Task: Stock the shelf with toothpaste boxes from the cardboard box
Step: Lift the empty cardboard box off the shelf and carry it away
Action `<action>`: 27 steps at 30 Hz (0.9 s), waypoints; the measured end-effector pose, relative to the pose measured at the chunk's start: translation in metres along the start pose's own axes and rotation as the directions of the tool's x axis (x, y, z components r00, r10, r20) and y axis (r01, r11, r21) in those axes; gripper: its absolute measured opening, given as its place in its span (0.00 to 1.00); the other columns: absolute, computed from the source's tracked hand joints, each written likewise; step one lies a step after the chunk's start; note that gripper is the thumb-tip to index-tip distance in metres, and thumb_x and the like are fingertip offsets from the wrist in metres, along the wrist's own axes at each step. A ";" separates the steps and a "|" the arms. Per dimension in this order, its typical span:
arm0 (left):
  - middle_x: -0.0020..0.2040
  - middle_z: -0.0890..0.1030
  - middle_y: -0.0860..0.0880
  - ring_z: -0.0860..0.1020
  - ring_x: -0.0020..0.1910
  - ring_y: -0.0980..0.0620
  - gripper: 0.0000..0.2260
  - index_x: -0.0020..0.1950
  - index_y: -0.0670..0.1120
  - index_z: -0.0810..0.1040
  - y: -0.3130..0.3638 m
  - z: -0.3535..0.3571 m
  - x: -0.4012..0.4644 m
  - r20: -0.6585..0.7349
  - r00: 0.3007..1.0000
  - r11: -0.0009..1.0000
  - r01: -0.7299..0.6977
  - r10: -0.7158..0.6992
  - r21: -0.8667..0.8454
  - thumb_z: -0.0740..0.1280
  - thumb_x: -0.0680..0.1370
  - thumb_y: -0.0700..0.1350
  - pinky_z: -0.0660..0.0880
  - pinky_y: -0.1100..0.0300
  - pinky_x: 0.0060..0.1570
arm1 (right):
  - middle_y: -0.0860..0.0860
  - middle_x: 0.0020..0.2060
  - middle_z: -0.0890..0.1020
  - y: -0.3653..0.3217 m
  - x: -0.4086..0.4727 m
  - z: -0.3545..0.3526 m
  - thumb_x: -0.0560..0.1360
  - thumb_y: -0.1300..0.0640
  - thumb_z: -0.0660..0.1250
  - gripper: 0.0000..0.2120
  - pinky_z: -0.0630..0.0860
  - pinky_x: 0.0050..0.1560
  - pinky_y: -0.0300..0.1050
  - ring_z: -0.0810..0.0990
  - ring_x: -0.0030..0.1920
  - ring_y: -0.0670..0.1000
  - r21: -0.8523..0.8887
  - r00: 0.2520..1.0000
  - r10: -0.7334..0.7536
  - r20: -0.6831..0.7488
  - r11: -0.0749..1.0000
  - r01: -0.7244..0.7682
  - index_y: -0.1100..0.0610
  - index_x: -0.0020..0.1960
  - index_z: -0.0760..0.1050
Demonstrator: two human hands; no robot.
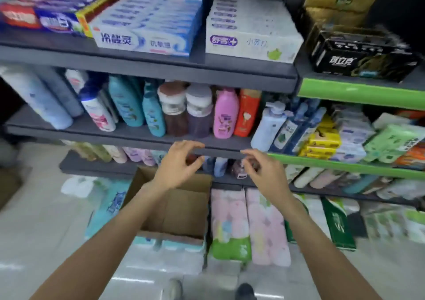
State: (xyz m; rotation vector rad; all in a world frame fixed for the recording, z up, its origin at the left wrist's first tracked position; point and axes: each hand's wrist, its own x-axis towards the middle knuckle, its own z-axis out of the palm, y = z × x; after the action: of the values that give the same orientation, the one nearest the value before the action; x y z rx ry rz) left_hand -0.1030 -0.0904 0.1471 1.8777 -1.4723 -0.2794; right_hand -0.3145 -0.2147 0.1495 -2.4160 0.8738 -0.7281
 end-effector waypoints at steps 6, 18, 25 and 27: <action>0.56 0.80 0.42 0.78 0.56 0.42 0.23 0.60 0.44 0.76 -0.137 -0.041 -0.079 0.108 0.867 0.873 0.486 -0.487 0.041 0.62 0.69 0.53 0.73 0.53 0.56 | 0.55 0.45 0.82 -0.020 -0.039 0.122 0.75 0.59 0.68 0.13 0.74 0.51 0.46 0.80 0.46 0.53 0.114 0.803 0.475 0.359 0.832 -0.543 0.58 0.59 0.75; 0.71 0.67 0.41 0.68 0.67 0.40 0.33 0.76 0.45 0.56 -0.259 0.012 -0.148 0.257 0.488 0.548 0.789 -0.834 0.278 0.65 0.76 0.54 0.67 0.48 0.64 | 0.62 0.64 0.73 0.010 -0.072 0.249 0.76 0.56 0.66 0.35 0.71 0.60 0.54 0.74 0.62 0.64 -0.195 0.414 0.780 0.470 0.549 -0.813 0.57 0.75 0.50; 0.60 0.80 0.43 0.76 0.58 0.40 0.20 0.68 0.49 0.71 -0.254 0.019 -0.180 0.107 0.551 0.554 0.770 -0.828 0.318 0.59 0.77 0.38 0.73 0.50 0.58 | 0.58 0.56 0.80 0.024 -0.089 0.243 0.74 0.62 0.62 0.30 0.74 0.53 0.48 0.78 0.55 0.62 -0.284 0.501 0.745 0.440 0.645 -0.709 0.47 0.73 0.58; 0.61 0.79 0.45 0.76 0.59 0.41 0.19 0.67 0.48 0.72 -0.237 0.006 -0.203 0.093 0.570 0.572 0.776 -0.816 0.266 0.60 0.77 0.38 0.72 0.51 0.59 | 0.56 0.58 0.79 0.021 -0.095 0.233 0.75 0.62 0.62 0.28 0.72 0.53 0.47 0.77 0.57 0.60 -0.252 0.536 0.702 0.469 0.688 -0.681 0.47 0.72 0.60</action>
State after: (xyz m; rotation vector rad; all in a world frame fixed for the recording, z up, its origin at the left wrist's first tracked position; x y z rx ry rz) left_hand 0.0069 0.1128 -0.0631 2.6727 -0.6409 -0.8041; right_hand -0.2425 -0.1076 -0.0677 -1.8464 1.4466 0.2788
